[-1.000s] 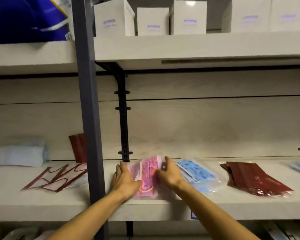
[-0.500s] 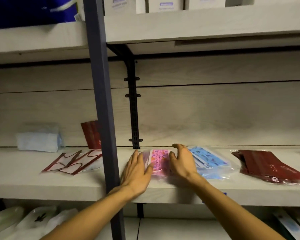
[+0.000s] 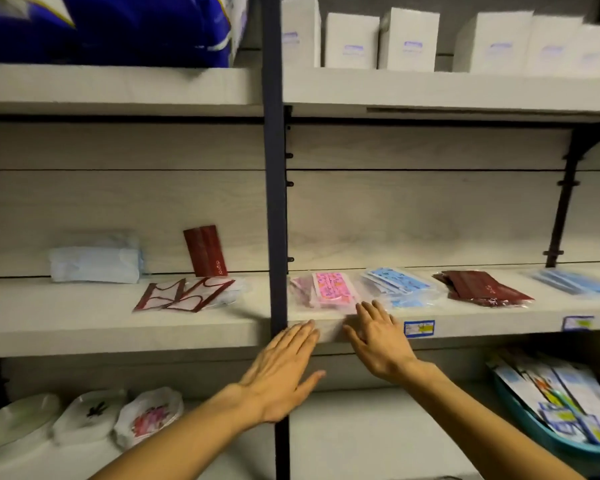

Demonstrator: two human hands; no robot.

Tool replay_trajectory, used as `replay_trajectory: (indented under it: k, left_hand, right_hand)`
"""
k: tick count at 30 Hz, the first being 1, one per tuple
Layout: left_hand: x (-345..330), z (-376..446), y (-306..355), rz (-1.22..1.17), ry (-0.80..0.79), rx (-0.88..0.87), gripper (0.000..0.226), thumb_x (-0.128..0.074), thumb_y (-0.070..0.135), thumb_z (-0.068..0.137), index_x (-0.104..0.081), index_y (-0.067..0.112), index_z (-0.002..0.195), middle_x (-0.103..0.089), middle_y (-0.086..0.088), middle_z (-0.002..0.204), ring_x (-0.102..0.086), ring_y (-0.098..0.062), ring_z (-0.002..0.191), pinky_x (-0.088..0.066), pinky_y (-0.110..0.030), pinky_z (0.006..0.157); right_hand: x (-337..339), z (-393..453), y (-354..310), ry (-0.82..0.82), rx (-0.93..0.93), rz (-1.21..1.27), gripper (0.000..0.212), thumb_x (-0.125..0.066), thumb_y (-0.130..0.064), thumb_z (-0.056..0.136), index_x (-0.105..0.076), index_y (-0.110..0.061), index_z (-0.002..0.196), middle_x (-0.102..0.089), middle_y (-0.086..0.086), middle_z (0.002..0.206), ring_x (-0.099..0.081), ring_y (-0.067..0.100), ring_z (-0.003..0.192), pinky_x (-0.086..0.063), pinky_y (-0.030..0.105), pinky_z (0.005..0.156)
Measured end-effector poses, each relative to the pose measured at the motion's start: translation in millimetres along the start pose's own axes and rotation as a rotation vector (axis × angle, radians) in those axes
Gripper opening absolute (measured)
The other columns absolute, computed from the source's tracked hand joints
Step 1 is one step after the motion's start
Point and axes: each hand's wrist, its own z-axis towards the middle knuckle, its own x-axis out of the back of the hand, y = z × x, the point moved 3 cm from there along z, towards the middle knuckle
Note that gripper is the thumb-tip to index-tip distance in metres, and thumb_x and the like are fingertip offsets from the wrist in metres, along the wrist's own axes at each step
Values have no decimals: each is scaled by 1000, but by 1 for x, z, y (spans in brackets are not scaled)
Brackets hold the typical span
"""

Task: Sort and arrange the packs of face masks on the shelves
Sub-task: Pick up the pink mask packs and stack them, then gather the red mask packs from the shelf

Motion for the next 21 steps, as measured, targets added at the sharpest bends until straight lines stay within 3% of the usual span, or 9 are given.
replay_trajectory:
  k: [5,8,10,15,21]
  left_hand:
    - [27,-75,-47,-14,43,69,65,-30,55,104,-21,21,158,-18,1,166,-17,-16,152,-3,-24,120]
    - [40,-112,-86,3,44,171,62,-31,54,104,-30,19,155,-23,-2,164,-23,-19,150,-13,-32,122]
    - [48,-130,-112,24,39,226,60,-32,53,104,-33,19,153,-24,-2,163,-25,-19,149,-17,-34,122]
    - [72,-156,-169,67,54,335,57,-35,53,103,-39,19,148,-27,-3,162,-32,-22,145,-27,-39,119]
    - [85,-145,-232,101,13,475,60,-36,55,101,-36,20,150,-29,-6,160,-40,-25,140,-34,-42,114]
  right_hand:
    - [-5,-47,-62,118,52,77,53,-49,-41,102,-43,-17,149,-51,2,147,-45,22,136,-41,36,110]
    - [-12,-63,-115,81,127,96,27,-50,-37,98,-64,-26,119,-67,-4,121,-61,20,112,-53,36,91]
    - [-17,-66,-150,63,177,114,19,-49,-37,96,-63,-26,102,-69,-6,106,-65,19,97,-55,37,81]
    - [-20,-50,-220,57,261,199,39,-50,-38,100,-59,-25,135,-66,-6,128,-66,12,106,-54,29,93]
    - [-29,0,-254,42,223,127,50,-50,-43,100,-46,-22,146,-54,-1,143,-49,18,129,-46,35,106]
